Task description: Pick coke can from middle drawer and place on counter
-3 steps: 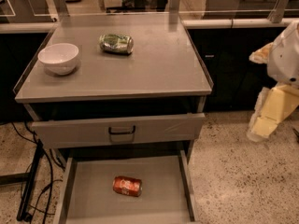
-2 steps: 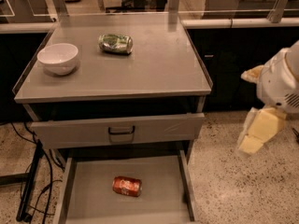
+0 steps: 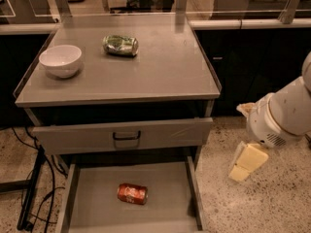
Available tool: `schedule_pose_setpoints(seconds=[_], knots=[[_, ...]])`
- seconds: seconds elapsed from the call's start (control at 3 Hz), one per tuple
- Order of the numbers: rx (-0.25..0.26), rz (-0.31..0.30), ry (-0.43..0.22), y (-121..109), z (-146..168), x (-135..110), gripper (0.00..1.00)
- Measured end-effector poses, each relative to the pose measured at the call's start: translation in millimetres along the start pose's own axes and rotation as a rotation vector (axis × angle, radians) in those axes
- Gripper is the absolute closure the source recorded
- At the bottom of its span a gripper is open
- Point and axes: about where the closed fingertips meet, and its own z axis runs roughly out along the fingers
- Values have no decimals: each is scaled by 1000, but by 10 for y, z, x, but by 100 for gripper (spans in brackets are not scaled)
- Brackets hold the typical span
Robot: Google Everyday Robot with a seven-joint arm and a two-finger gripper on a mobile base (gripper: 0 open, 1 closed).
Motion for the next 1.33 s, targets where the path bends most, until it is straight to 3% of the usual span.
schedule_pose_setpoints(seconds=[0.67,1.0,1.33], knots=[[-32,-16,-19,109,123,-89,0],[-99,-43,-97,369,672,-366,0],[-122,-59,-148,533,1018,-489,0]])
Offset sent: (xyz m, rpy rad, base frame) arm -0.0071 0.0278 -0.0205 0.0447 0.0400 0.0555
